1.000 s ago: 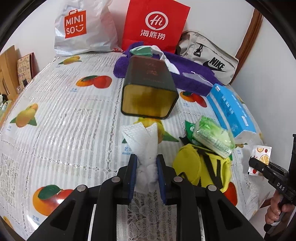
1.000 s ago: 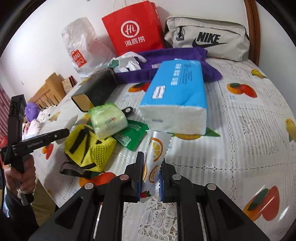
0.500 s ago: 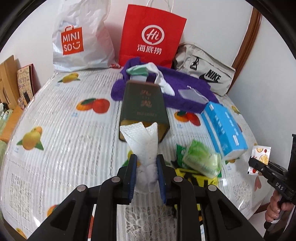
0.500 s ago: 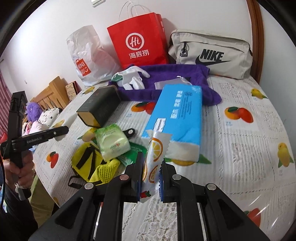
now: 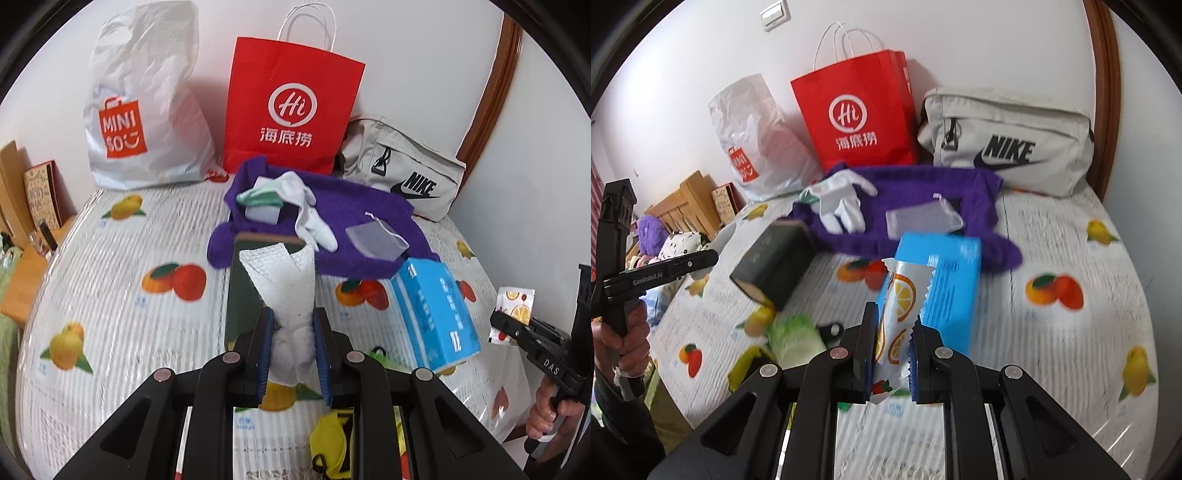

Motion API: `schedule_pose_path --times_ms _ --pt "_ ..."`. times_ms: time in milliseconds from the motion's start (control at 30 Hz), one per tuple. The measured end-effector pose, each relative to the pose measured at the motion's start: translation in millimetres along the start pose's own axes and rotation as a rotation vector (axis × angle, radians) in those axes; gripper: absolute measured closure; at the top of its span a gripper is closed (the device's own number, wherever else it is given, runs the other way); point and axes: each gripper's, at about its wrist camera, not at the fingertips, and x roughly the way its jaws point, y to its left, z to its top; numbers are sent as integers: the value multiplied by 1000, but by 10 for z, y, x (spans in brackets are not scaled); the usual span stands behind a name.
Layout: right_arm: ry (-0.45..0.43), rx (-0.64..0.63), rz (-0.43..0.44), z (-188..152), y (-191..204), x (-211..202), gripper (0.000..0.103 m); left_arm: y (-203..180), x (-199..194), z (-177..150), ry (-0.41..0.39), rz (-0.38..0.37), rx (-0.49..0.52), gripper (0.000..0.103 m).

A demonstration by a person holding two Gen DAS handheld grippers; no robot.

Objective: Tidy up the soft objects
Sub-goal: 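Carry the tissue with the left gripper and sachet with the right gripper over the towel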

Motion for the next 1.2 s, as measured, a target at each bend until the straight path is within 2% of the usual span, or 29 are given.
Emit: schedule_pose_path --times_ms 233,533,667,900,1200 --pt "-13 -34 -24 358 -28 156 89 -7 141 280 6 0 11 82" --pt "18 -34 -32 700 -154 580 89 -14 622 658 52 -28 6 82" --pt "51 -47 -54 847 -224 852 89 -16 842 842 73 -43 12 82" --pt "127 -13 -34 1053 -400 1321 89 25 1281 1134 119 -37 30 82" --pt "228 -36 -20 1148 -446 1792 89 119 1702 1194 184 20 41 82"
